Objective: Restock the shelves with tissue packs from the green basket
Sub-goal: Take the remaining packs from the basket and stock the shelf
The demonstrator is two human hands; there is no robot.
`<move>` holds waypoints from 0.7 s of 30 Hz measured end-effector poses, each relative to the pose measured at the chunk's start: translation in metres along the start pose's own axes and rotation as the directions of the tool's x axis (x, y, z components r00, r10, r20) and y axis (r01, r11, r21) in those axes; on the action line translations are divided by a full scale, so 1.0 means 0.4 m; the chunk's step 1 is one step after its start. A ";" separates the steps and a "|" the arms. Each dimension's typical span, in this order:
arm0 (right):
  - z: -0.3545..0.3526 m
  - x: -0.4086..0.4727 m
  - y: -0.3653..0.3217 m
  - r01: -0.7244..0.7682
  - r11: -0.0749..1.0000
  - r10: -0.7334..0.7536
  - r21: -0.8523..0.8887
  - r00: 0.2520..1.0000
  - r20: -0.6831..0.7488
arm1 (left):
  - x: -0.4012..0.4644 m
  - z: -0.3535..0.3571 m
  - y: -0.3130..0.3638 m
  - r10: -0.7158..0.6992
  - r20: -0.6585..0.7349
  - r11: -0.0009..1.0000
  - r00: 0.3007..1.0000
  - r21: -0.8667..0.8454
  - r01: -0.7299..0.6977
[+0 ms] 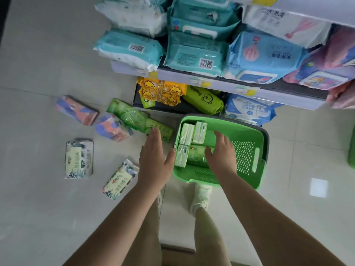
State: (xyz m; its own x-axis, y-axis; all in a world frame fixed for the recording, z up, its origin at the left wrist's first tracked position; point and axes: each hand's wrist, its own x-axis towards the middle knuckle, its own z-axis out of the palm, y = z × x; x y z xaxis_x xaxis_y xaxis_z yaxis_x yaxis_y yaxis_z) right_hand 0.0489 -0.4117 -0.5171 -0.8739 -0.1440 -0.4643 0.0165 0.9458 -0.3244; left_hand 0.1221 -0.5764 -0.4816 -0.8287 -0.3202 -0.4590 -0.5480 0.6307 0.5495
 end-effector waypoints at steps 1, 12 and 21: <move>0.013 0.014 -0.004 -0.005 1.000 0.005 -0.013 1.000 0.014 | -0.002 0.011 -0.013 -0.020 0.001 1.000 1.000 -0.021 0.020; 0.158 0.135 0.006 0.019 0.991 -0.005 -0.134 0.995 0.103 | 0.040 0.165 -0.081 -0.040 0.090 0.996 0.995 -0.073 0.047; 0.226 0.177 0.083 0.004 0.991 0.017 -0.135 0.987 0.157 | 0.135 0.321 -0.073 -0.013 0.163 0.997 0.987 -0.075 0.025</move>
State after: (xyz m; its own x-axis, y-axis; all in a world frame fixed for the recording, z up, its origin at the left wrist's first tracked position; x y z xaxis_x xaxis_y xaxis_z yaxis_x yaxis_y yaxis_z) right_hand 0.0315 -0.4169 -0.6354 -0.7864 -0.1715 -0.5934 -0.0526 0.9758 -0.2124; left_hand 0.1079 -0.5214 -0.6120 -0.7921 -0.2091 -0.5734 -0.5758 0.5676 0.5884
